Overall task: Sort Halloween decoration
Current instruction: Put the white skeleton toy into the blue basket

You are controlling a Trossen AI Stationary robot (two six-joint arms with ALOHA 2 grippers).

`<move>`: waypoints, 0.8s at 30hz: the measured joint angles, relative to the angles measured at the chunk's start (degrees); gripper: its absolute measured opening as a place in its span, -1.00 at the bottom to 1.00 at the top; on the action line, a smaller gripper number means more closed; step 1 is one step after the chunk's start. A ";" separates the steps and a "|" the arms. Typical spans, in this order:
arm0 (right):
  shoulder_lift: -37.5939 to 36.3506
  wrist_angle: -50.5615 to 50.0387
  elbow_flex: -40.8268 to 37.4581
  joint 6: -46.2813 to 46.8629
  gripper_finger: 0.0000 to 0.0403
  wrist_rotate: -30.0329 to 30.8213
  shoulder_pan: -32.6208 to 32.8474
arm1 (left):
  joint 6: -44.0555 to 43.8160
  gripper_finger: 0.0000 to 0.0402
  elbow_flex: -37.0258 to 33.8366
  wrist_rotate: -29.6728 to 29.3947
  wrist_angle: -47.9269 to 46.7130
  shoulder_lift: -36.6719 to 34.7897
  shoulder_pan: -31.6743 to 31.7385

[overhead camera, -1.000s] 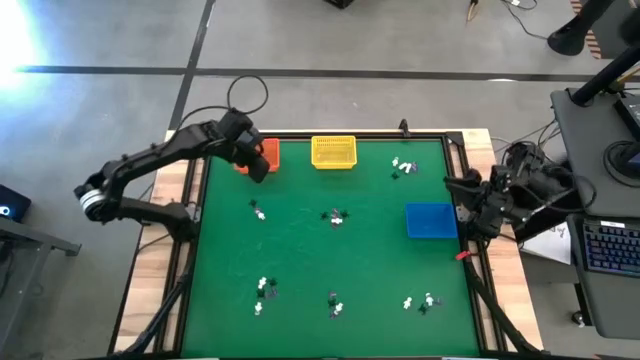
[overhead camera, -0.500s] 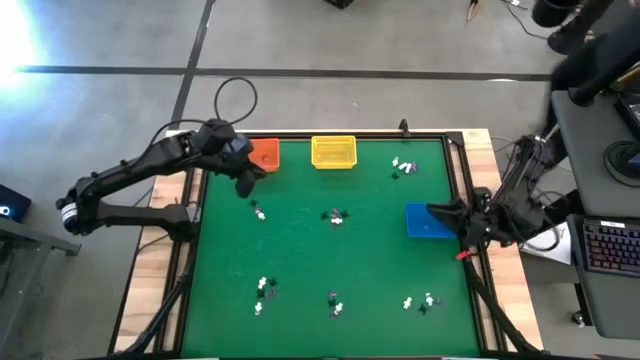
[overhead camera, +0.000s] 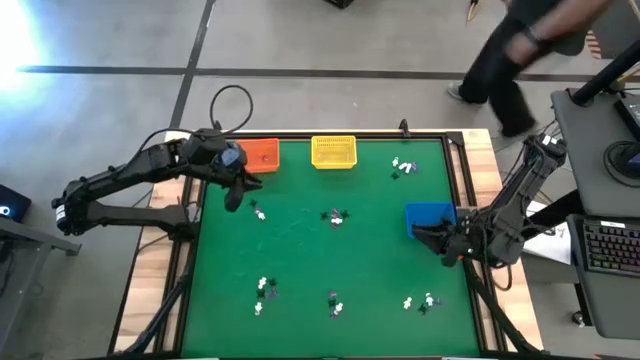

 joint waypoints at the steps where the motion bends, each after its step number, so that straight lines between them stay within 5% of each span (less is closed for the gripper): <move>1: 0.36 0.13 0.76 -2.37 -0.23 0.07 -0.02 | 0.24 -0.74 0.00 0.00 0.00 -0.08 0.00; 10: 2.61 -3.07 9.66 -20.40 -0.24 0.24 -0.04 | 1.53 -0.74 0.00 0.04 0.00 -0.13 0.00; 24: 3.80 -47.32 29.65 -20.89 -0.24 0.19 -3.22 | 3.57 -0.74 -0.02 1.46 -0.05 -0.16 0.00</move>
